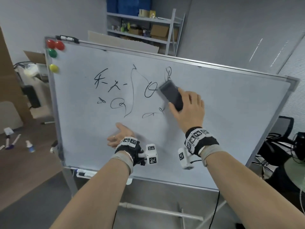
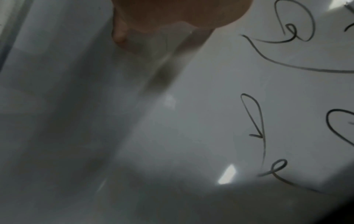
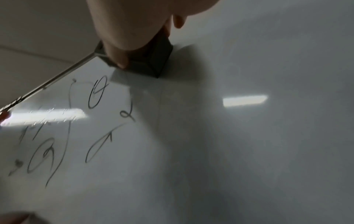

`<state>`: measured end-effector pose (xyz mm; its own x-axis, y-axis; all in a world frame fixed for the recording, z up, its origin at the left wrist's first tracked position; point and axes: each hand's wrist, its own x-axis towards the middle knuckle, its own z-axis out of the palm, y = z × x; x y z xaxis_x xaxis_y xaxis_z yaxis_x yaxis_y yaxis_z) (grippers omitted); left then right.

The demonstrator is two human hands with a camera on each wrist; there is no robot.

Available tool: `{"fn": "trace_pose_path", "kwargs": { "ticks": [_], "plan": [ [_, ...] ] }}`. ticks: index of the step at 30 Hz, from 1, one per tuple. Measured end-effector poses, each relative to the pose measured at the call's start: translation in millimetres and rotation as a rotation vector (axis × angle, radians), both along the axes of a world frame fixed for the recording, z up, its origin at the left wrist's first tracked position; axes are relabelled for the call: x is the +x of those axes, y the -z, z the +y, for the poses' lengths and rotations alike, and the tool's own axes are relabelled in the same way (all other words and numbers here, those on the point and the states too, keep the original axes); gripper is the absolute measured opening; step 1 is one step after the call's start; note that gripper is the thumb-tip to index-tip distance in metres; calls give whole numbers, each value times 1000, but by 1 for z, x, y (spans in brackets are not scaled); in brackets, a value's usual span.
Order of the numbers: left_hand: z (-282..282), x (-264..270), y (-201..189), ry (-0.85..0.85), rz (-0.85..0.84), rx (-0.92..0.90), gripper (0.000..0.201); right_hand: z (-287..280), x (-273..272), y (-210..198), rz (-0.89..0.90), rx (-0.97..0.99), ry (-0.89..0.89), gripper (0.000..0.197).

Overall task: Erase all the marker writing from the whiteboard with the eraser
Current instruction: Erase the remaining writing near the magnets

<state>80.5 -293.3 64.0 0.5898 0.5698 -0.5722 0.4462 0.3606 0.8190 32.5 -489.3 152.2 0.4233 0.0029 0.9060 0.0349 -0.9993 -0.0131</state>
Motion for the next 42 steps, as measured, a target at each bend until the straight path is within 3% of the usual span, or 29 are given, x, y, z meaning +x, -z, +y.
{"fn": "trace_pose_path", "kwargs": {
  "ticks": [3, 11, 18, 25, 27, 30, 32, 37, 40, 42],
  "plan": [
    [-3, 9, 2, -8, 2, 6, 91, 4, 4, 5, 63, -85, -54, 52],
    [-10, 23, 11, -25, 15, -16, 96, -17, 17, -26, -132, 102, 146, 51],
    [-6, 28, 12, -60, 17, 34, 90, 11, 24, 4, 39, -115, -53, 55],
    [-14, 31, 14, -121, -7, 80, 81, -12, 25, -30, -148, 162, 183, 55],
    [-13, 30, 13, -111, 2, 75, 84, -4, 25, -20, -108, 126, 132, 54],
    [-8, 28, 13, -84, -2, 69, 81, 11, 25, 0, 35, -97, -47, 56],
    [-3, 30, 15, -89, -6, 86, 79, 8, 26, -3, 63, -173, -57, 56],
    [8, 34, 15, -123, -15, 97, 81, -12, 21, -28, -128, 227, 172, 56],
    [9, 33, 13, -125, -6, 91, 84, -2, 22, -21, -142, 228, 163, 55],
    [11, 32, 13, -102, -3, 86, 88, 14, 22, -10, -42, 117, 16, 55]
  ]
}}
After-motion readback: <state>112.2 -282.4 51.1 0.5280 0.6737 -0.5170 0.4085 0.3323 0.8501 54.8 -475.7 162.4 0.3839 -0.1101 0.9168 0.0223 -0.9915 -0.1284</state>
